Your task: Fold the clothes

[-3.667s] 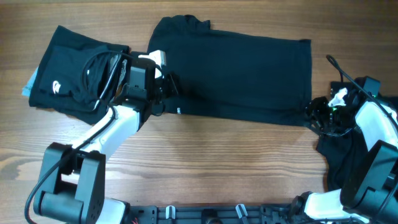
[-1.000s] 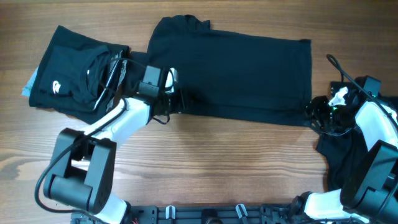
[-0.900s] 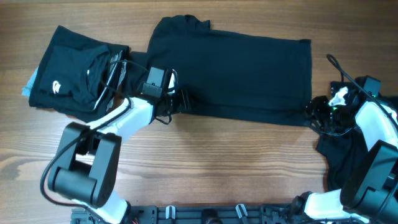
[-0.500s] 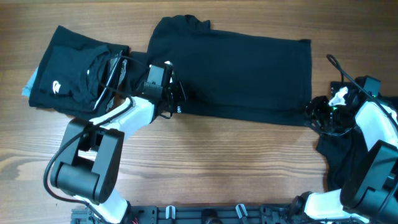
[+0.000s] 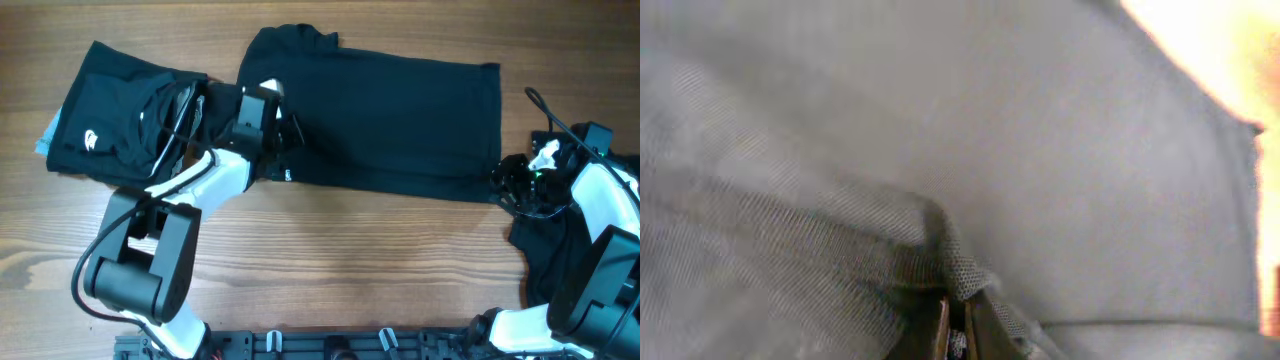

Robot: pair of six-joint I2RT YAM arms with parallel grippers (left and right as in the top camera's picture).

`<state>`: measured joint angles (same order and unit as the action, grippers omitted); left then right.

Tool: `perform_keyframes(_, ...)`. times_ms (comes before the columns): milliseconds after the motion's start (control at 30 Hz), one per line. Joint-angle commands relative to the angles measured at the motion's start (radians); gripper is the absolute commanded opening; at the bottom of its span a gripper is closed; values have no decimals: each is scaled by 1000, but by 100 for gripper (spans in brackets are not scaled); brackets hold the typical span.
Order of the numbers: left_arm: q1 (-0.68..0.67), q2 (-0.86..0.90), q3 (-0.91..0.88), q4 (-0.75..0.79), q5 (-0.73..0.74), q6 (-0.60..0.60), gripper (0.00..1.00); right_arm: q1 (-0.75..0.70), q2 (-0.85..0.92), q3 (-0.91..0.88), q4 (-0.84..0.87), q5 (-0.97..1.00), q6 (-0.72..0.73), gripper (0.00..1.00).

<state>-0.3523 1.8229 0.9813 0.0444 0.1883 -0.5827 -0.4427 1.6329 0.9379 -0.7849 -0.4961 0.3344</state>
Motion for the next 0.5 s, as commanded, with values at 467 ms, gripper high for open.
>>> perform_keyframes(467,24,-37,21,-125,25,56,14,5,13,14,3,3,-17,54)
